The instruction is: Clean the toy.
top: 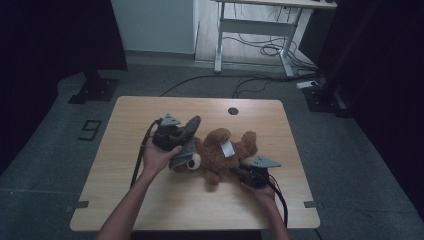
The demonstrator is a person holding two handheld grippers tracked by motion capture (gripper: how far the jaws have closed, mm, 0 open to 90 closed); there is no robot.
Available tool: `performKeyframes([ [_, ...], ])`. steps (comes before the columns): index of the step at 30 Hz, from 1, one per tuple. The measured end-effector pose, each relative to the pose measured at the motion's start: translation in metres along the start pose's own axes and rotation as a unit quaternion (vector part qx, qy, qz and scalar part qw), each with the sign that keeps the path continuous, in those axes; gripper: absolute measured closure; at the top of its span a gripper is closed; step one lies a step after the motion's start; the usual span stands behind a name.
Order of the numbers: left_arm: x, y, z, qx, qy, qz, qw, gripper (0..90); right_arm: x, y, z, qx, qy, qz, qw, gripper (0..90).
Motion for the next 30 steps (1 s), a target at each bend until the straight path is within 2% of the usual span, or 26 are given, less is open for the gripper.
performKeyframes([
  [2, 0.012, -0.005, -0.006, 0.005, -0.003, 0.01, 0.9999, 76.6, 0.0, 0.0, 0.0, 0.001, 0.0, -0.002, 1.0, 67.9],
  [4, 0.025, -0.005, -0.009, -0.002, -0.001, 0.023, 0.9997, 76.5, 0.0, 0.0, 0.0, 0.001, 0.0, -0.001, 1.0, 67.9],
  [7, 0.04, 0.005, -0.006, 0.005, -0.014, 0.047, 0.9988, 76.4, 0.0, 0.0, 0.0, 0.001, 0.0, -0.002, 1.0, 67.9],
  [9, 0.046, 0.017, 0.0, -0.002, -0.015, 0.061, 0.998, 76.4, 0.0, 0.0, 0.0, -0.001, 0.0, 0.0, 1.0, 67.8],
  [12, 0.045, 0.024, 0.008, -0.03, 0.009, 0.052, 0.9982, 76.5, 0.0, 0.0, 0.001, -0.001, -0.001, -0.001, 1.0, 67.8],
  [15, 0.043, 0.028, 0.009, -0.03, 0.014, 0.05, 0.9982, 76.6, 0.0, -0.001, 0.002, -0.004, 0.0, -0.001, 1.0, 67.7],
  [25, 0.042, 0.041, 0.005, -0.014, 0.012, 0.042, 0.9989, 77.0, 0.0, 0.0, 0.003, -0.006, -0.002, 0.002, 1.0, 67.1],
  [30, 0.04, 0.048, 0.0, -0.004, 0.013, 0.04, 0.9991, 77.1, -0.003, 0.0, 0.004, -0.001, -0.004, 0.004, 1.0, 63.4],
])
Point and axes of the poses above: each handheld gripper's, and its own axes: x roughly forward along the jaws, y roughly out of its underside, z roughly to its left, the point moved 7 cm from there along x, roughly forward along the jaws, and after that the axes turned 8 degrees about -x, right-handed, at the moved point
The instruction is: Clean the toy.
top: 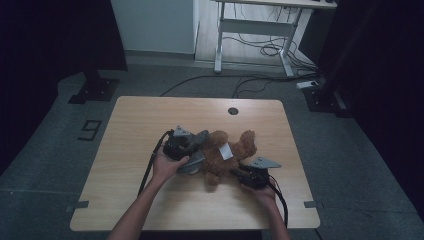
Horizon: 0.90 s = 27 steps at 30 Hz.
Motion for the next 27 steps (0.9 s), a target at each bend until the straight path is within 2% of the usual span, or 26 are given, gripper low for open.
performKeyframes([
  [7, -0.004, 0.008, -0.002, 0.0, 0.01, -0.006, 0.9999, 77.1, -0.006, -0.002, 0.0, 0.007, -0.002, -0.002, 1.0, 51.3],
  [12, -0.005, 0.013, -0.006, 0.01, 0.008, -0.01, 0.9999, 77.1, -0.01, -0.005, -0.001, 0.011, 0.0, -0.012, 0.9999, 43.9],
  [14, -0.006, 0.015, -0.007, 0.013, 0.009, -0.013, 0.9998, 77.2, -0.013, -0.008, -0.003, 0.013, 0.011, -0.02, 0.9997, 39.3],
  [18, -0.007, 0.021, -0.01, 0.018, 0.012, -0.017, 0.9996, 77.4, -0.025, -0.019, -0.01, 0.041, 0.029, -0.056, 0.9972, 31.7],
  [22, -0.008, 0.027, -0.016, 0.027, 0.012, -0.024, 0.9993, 77.5, -0.037, -0.026, -0.019, 0.044, 0.054, -0.067, 0.9953, 25.1],
  [27, -0.01, 0.035, -0.023, 0.04, 0.013, -0.027, 0.9988, 77.5, -0.045, -0.036, -0.029, 0.059, 0.074, -0.08, 0.9923, 19.8],
])
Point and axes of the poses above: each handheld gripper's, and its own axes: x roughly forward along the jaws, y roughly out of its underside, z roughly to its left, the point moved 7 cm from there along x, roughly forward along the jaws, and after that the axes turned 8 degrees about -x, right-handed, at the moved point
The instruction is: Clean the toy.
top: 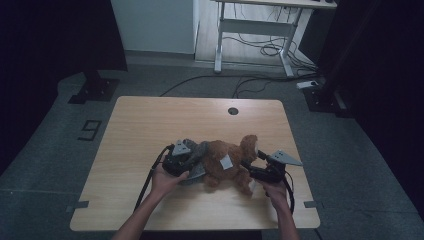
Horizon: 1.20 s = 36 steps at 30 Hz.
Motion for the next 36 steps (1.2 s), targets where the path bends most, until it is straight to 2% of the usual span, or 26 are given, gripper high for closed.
performKeyframes([
  [3, -0.001, 0.003, -0.002, -0.001, 0.003, -0.001, 1.0, 77.5, -0.001, -0.006, -0.006, 0.014, 0.006, -0.008, 0.9999, 18.7],
  [7, -0.002, 0.01, -0.007, -0.001, 0.009, -0.007, 0.9999, 77.6, 0.001, -0.01, -0.006, 0.022, -0.005, -0.01, 0.9997, 20.8],
  [10, -0.003, 0.011, -0.008, -0.002, 0.008, -0.01, 0.9999, 77.6, 0.005, -0.007, -0.001, 0.019, -0.035, -0.01, 0.9992, 35.1],
  [12, -0.004, 0.011, -0.007, -0.007, 0.01, -0.013, 0.9998, 77.5, 0.005, -0.005, 0.001, 0.01, -0.036, -0.009, 0.9993, 46.5],
  [15, -0.004, 0.012, -0.007, -0.01, 0.012, -0.016, 0.9998, 77.5, 0.0, -0.001, 0.004, 0.022, -0.05, -0.009, 0.9985, 57.8],
  [17, -0.006, 0.014, -0.009, -0.013, 0.014, -0.018, 0.9996, 77.4, -0.002, 0.004, 0.008, 0.008, -0.057, 0.001, 0.9984, 60.8],
  [18, -0.006, 0.014, -0.009, -0.013, 0.014, -0.018, 0.9996, 77.3, -0.004, 0.008, 0.011, -0.008, -0.06, 0.01, 0.9981, 61.8],
  [19, -0.008, 0.016, -0.012, -0.021, 0.023, -0.021, 0.9993, 77.3, -0.005, 0.012, 0.013, -0.015, -0.063, 0.016, 0.9977, 62.3],
  [23, -0.01, 0.02, -0.014, -0.022, 0.023, -0.026, 0.9992, 77.1, -0.008, 0.02, 0.018, -0.016, -0.075, 0.023, 0.9968, 63.4],
  [25, -0.014, 0.019, -0.016, -0.025, 0.026, -0.026, 0.999, 76.6, -0.01, 0.026, 0.022, -0.025, -0.084, 0.031, 0.9957, 64.3],
  [28, -0.022, 0.011, -0.018, -0.029, 0.031, -0.027, 0.9987, 75.5, -0.012, 0.03, 0.023, -0.036, -0.088, 0.035, 0.9948, 65.0],
  [29, -0.031, 0.0, -0.02, -0.029, 0.033, -0.037, 0.9983, 75.2, -0.013, 0.031, 0.024, -0.04, -0.089, 0.036, 0.9946, 65.2],
  [32, -0.045, -0.024, -0.019, -0.026, 0.026, -0.057, 0.9977, 74.9, -0.013, 0.033, 0.025, -0.046, -0.09, 0.04, 0.9941, 65.2],
  [33, -0.045, -0.024, -0.019, -0.026, 0.026, -0.057, 0.9977, 74.8, -0.013, 0.033, 0.025, -0.046, -0.09, 0.04, 0.9941, 65.2],
  [34, -0.046, -0.038, -0.019, -0.022, 0.022, -0.058, 0.9978, 74.8, -0.013, 0.033, 0.025, -0.048, -0.089, 0.04, 0.9941, 65.2],
  [36, -0.039, -0.047, -0.02, -0.014, 0.014, -0.045, 0.9988, 74.8, -0.013, 0.033, 0.024, -0.049, -0.087, 0.04, 0.9942, 65.2],
])
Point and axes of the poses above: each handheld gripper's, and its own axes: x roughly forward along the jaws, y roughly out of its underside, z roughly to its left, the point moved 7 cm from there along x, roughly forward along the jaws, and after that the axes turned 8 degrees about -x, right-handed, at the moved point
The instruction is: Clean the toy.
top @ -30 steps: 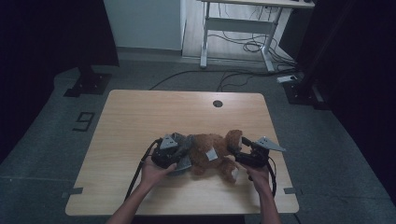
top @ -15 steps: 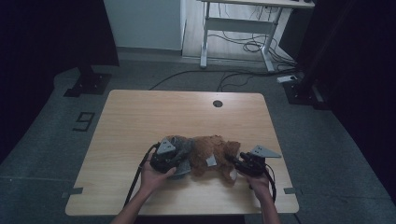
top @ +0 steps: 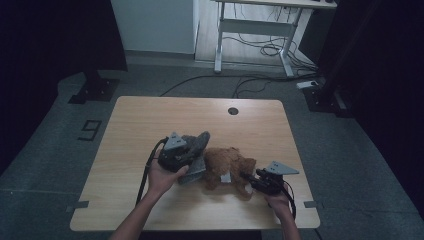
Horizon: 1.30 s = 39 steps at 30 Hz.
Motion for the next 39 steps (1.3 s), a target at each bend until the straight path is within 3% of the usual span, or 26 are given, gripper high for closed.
performKeyframes([
  [2, 0.012, 0.0, 0.001, 0.002, -0.005, 0.022, 0.9997, 74.8, 0.001, 0.0, -0.001, 0.001, 0.003, -0.002, 1.0, 65.2],
  [4, 0.029, 0.01, 0.008, -0.001, -0.023, 0.054, 0.9983, 74.7, 0.0, 0.0, -0.001, 0.0, 0.006, -0.002, 1.0, 65.2],
  [5, 0.033, 0.016, 0.012, -0.009, -0.022, 0.058, 0.998, 74.5, 0.0, 0.0, -0.001, 0.001, 0.005, -0.002, 1.0, 65.2],
  [8, 0.028, 0.025, 0.024, -0.039, -0.003, 0.039, 0.9985, 74.8, -0.001, 0.0, -0.002, 0.004, 0.0, -0.003, 1.0, 65.1],
  [10, 0.02, 0.026, 0.028, -0.044, -0.001, 0.031, 0.9985, 75.0, -0.001, 0.001, -0.001, 0.005, -0.005, -0.005, 1.0, 65.1],
  [15, -0.003, 0.027, 0.051, -0.05, -0.036, 0.012, 0.998, 74.9, -0.001, 0.001, -0.001, 0.006, -0.005, -0.003, 1.0, 65.0],
  [17, -0.009, 0.031, 0.062, -0.065, -0.038, 0.012, 0.9971, 75.0, -0.001, 0.001, -0.002, 0.008, -0.005, -0.002, 1.0, 64.9],
  [22, -0.017, 0.046, 0.079, -0.078, -0.062, 0.009, 0.995, 75.3, 0.0, 0.001, -0.003, 0.014, -0.01, -0.004, 0.9998, 64.7],
  [25, -0.018, 0.052, 0.084, -0.085, -0.067, 0.012, 0.9941, 76.0, 0.0, 0.001, -0.003, 0.014, -0.011, -0.003, 0.9998, 64.7],
  [27, -0.014, 0.066, 0.092, -0.092, -0.083, 0.026, 0.992, 76.7, 0.0, 0.002, -0.004, 0.015, -0.009, -0.003, 0.9998, 64.7],
  [31, -0.008, 0.08, 0.097, -0.101, -0.09, 0.044, 0.9899, 77.6, 0.0, 0.002, -0.005, 0.017, -0.005, -0.003, 0.9998, 64.7],
  [32, 0.001, 0.097, 0.1, -0.101, -0.092, 0.072, 0.988, 77.8, 0.001, 0.003, -0.007, 0.019, -0.002, -0.002, 0.9998, 64.7],
  [34, 0.011, 0.114, 0.1, -0.104, -0.087, 0.092, 0.9865, 78.1, 0.002, 0.003, -0.008, 0.022, 0.001, -0.004, 0.9997, 64.6],
  [36, 0.013, 0.119, 0.1, -0.12, -0.075, 0.082, 0.9865, 78.1, 0.002, 0.003, -0.008, 0.023, 0.001, -0.005, 0.9997, 64.6],
  [39, 0.003, 0.111, 0.102, -0.13, -0.062, 0.071, 0.987, 78.1, 0.002, 0.003, -0.009, 0.023, 0.003, -0.006, 0.9997, 64.6],
])
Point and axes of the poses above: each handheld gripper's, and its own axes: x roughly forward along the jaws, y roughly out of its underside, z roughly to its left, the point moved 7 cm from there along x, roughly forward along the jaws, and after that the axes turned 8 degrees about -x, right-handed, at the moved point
